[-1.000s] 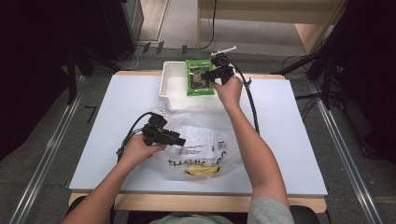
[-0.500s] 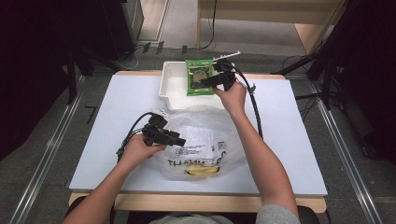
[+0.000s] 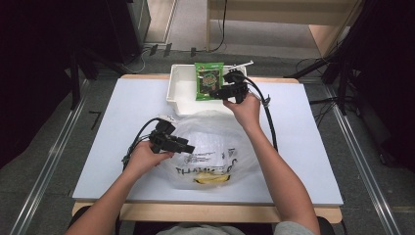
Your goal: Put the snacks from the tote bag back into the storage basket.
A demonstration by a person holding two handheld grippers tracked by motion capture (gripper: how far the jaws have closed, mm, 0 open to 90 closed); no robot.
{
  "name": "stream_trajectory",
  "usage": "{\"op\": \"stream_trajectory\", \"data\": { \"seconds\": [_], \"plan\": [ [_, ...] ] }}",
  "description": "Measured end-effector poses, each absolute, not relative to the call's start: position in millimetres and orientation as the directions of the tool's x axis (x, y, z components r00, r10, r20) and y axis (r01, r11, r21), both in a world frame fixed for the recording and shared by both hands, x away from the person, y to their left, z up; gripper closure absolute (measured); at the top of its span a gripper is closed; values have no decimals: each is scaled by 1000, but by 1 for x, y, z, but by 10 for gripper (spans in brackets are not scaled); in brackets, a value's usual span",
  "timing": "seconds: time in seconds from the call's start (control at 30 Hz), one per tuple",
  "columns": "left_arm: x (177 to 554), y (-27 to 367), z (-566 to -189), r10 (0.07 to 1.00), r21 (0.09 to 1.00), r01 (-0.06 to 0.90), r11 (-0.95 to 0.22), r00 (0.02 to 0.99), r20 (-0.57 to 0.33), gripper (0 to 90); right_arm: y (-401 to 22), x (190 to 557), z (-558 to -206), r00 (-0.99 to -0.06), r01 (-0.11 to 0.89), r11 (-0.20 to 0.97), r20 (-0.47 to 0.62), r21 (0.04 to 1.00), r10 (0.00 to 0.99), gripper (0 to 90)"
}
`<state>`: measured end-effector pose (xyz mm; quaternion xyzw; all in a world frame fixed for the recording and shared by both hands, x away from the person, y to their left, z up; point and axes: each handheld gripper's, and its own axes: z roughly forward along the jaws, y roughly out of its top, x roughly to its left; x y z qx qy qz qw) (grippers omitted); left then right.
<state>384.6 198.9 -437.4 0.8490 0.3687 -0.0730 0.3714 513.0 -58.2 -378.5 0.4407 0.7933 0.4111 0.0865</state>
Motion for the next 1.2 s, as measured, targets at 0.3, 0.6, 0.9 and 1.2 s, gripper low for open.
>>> {"op": "stream_trajectory", "data": {
  "seconds": [0.3, 0.6, 0.9, 1.2],
  "plan": [
    [386, 200, -437, 577, 579, 682, -446, 714, -397, 471, -64, 487, -387, -628, 618, 274, 252, 737, 737, 383],
    [386, 200, -437, 578, 579, 682, -447, 714, -395, 471, -65, 465, -391, -654, 608, 299, 250, 736, 714, 384],
    [386, 200, -437, 579, 577, 680, -451, 716, -390, 471, -67, 444, -392, -680, 592, 315, 250, 742, 689, 383],
    [386, 200, -438, 582, 574, 683, -451, 713, -391, 469, -68, 423, -396, -704, 579, 339, 244, 741, 667, 382]
  ]
}}
